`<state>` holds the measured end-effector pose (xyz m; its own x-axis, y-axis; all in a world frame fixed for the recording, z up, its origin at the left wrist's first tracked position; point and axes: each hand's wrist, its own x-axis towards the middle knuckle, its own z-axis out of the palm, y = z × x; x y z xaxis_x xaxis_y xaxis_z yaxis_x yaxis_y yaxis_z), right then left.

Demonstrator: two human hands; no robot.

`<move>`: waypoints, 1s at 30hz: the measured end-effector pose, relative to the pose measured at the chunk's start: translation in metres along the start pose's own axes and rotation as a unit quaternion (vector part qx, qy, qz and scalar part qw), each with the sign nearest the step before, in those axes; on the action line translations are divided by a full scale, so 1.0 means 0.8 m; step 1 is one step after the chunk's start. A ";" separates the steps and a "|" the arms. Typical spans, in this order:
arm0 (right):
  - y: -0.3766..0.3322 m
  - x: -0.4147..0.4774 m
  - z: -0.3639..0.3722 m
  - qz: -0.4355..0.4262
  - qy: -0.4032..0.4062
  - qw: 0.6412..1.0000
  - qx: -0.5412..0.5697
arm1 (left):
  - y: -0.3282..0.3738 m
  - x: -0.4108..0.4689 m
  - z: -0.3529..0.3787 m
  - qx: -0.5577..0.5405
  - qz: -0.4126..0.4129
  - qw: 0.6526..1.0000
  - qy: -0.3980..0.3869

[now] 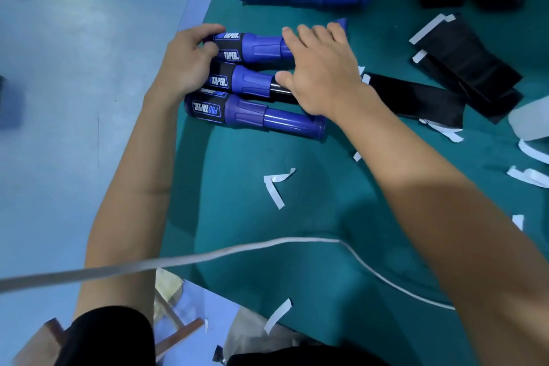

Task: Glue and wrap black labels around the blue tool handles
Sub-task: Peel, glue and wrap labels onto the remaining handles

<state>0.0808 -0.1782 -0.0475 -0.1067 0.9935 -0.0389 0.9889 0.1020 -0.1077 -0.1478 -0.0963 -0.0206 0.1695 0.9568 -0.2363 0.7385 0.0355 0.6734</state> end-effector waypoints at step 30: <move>0.073 0.035 -0.088 0.127 0.171 0.939 0.271 | 0.131 -0.019 0.108 0.199 0.195 0.956 0.091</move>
<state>0.1430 -0.1408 0.0151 0.2573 0.9495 0.1798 0.7706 -0.0894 -0.6310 -0.0165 -0.1322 -0.0068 0.3935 0.9103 0.1284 0.8382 -0.4126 0.3567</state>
